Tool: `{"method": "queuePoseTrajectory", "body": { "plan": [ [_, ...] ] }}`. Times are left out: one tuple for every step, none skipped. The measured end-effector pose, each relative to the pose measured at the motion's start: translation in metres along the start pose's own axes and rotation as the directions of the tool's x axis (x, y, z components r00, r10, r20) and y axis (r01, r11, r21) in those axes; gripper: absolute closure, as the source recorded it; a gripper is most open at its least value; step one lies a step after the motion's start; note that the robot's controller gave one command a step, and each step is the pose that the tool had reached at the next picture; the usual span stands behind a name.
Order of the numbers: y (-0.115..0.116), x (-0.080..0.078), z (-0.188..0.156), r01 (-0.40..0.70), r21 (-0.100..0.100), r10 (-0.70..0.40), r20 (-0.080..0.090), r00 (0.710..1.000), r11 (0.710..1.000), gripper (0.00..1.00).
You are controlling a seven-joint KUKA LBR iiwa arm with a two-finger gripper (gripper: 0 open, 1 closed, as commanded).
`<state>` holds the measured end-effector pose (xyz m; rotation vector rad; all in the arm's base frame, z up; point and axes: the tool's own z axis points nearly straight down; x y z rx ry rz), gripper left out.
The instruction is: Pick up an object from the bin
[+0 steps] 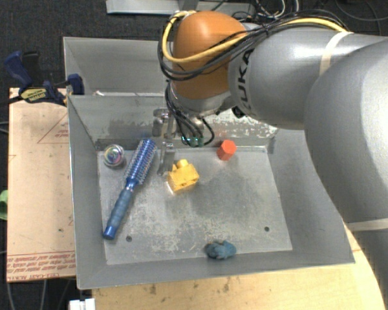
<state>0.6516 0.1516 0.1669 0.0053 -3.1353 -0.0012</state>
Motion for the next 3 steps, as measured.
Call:
{"method": "queuePoseTrajectory", "body": {
  "plan": [
    [0.034,0.009,0.093,0.565,0.001,-0.565,0.003,0.825,0.825,0.00],
    [0.031,0.007,0.091,0.564,0.005,-0.564,0.004,0.826,0.826,1.00],
    [0.026,0.006,-0.151,0.566,0.008,-0.566,0.017,0.824,0.824,1.00]
  ]
}}
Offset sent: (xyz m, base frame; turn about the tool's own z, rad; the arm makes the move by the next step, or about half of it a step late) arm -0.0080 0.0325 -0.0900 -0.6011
